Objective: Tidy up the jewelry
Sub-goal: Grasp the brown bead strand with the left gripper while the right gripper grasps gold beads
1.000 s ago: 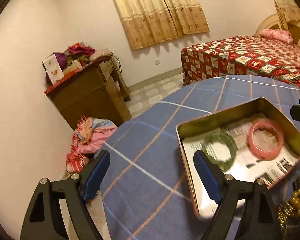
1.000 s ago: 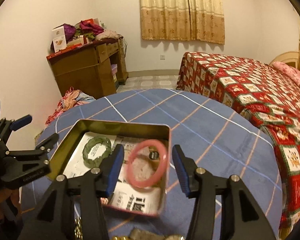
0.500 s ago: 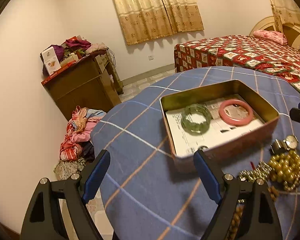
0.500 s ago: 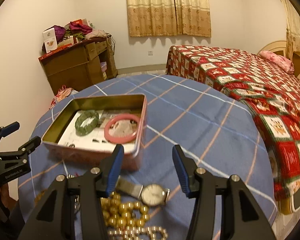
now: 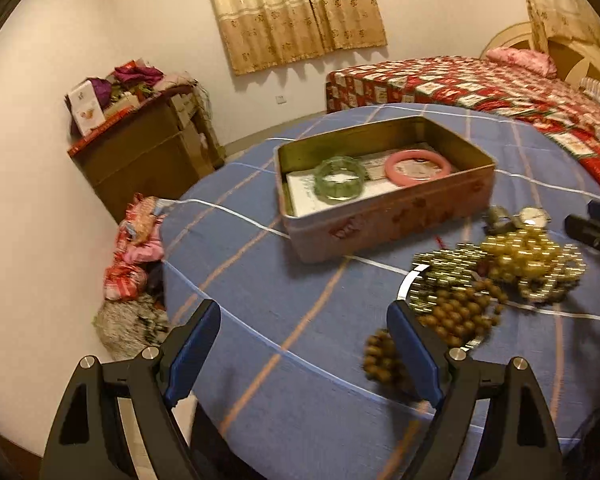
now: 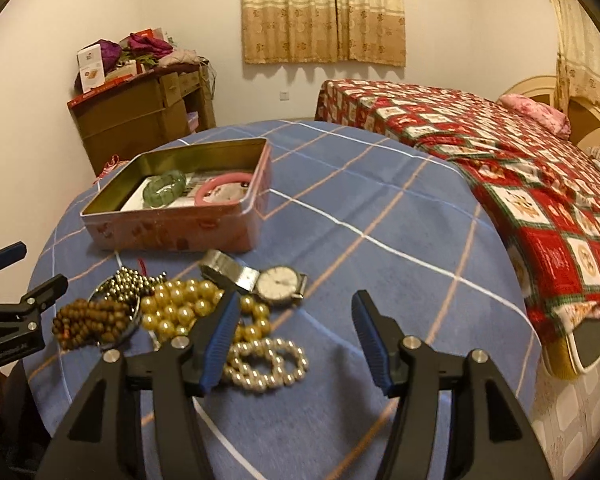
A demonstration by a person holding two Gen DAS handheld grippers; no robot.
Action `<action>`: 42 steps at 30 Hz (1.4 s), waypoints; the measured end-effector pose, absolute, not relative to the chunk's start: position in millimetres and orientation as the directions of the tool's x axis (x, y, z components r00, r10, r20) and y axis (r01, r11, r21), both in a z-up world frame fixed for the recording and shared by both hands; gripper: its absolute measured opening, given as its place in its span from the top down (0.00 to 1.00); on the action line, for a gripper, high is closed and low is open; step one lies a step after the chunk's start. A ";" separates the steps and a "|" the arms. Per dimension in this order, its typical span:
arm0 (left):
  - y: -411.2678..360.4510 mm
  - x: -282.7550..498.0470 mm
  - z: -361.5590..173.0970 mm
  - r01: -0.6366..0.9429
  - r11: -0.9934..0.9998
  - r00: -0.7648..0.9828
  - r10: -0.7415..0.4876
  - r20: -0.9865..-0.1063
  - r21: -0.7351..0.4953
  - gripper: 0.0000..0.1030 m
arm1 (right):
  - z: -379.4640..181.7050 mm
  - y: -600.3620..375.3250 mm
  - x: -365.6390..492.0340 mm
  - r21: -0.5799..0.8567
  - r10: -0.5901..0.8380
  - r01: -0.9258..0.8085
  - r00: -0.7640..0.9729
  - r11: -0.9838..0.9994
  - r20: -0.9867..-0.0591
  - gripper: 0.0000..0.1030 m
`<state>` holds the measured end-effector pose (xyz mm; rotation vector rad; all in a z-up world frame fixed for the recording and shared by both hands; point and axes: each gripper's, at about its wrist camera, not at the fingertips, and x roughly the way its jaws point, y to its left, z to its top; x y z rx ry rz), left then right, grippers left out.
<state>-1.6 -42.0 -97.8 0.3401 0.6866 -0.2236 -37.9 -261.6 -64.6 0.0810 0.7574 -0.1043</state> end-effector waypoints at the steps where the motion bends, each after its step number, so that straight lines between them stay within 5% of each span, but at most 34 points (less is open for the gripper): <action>1: -44.9 -5.4 -97.9 0.319 0.917 0.756 -0.096 -0.647 0.238 0.17 | -65.8 -260.9 -40.9 0.034 -0.065 0.122 0.720 0.992 -0.691 0.41; 26: -63.1 -17.2 -111.0 0.446 0.877 0.682 -0.202 -0.703 0.181 0.17 | -70.1 -251.5 -43.5 0.034 -0.047 0.097 0.724 0.995 -0.688 0.39; 28: -59.3 -12.4 -113.9 0.448 0.882 0.665 -0.215 -0.716 0.150 0.24 | -70.2 -249.5 -42.3 0.032 -0.046 0.094 0.725 0.995 -0.687 0.39; 30: -56.3 -7.7 -116.8 0.465 0.878 0.632 -0.244 -0.736 0.109 0.60 | -70.7 -249.5 -41.0 0.035 -0.043 0.093 0.726 0.995 -0.687 0.39; 34: -52.3 -4.4 -116.9 0.470 0.879 0.624 -0.267 -0.735 0.080 0.73 | -73.6 -250.2 -38.5 0.043 -0.040 0.097 0.720 0.994 -0.692 0.39; 35: -50.8 -3.5 -116.2 0.463 0.883 0.628 -0.265 -0.732 0.078 0.87 | -74.5 -250.0 -37.9 0.046 -0.035 0.093 0.719 0.995 -0.694 0.39; 42: -41.7 -2.7 -103.8 0.459 0.887 0.643 -0.292 -0.708 0.050 0.88 | -70.3 -247.0 -38.5 0.045 -0.028 0.080 0.728 0.996 -0.685 0.39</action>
